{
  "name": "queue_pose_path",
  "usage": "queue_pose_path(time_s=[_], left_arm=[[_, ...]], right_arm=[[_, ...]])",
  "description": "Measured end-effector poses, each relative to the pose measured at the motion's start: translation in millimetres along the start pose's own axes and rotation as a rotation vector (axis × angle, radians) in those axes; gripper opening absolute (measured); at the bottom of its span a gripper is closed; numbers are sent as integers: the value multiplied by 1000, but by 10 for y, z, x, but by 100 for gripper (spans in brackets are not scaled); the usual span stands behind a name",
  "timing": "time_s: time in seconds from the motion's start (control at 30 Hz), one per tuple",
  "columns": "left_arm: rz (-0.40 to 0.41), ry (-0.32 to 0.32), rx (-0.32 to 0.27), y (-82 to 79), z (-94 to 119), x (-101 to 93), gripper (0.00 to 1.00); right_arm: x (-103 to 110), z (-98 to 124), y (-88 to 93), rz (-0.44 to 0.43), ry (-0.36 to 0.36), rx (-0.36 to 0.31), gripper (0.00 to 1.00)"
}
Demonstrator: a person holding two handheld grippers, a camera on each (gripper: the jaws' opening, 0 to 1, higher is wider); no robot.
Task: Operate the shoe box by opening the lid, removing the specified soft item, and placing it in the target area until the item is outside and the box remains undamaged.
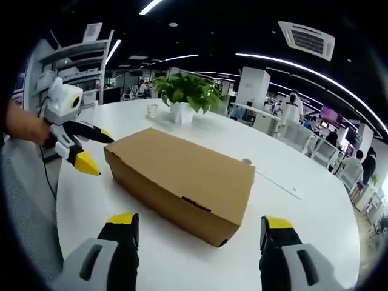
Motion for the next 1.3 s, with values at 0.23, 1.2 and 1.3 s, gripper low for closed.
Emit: queue_pose_path(time_s=[0.23, 1.2, 1.3], left_arm=[[3, -26, 0, 16, -60, 23, 80], [78, -95, -21, 8, -277, 57, 70], [77, -94, -20, 6, -277, 57, 70]], right_arm=[[-38, -124, 51, -25, -9, 24, 80], [-163, -471, 79, -94, -46, 40, 70], [-156, -475, 79, -95, -46, 39, 71]])
Point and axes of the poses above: the point that each gripper's makers call its tool centre point, and the gripper's own axes: z roughly backward along the fingers, x roughly to its left, y roughly out of its underside, the point moved 10 cm from there along z, roughly backward along the fingers, and after that the axes turned 10 degrees about -x, right-handed, at the moved point
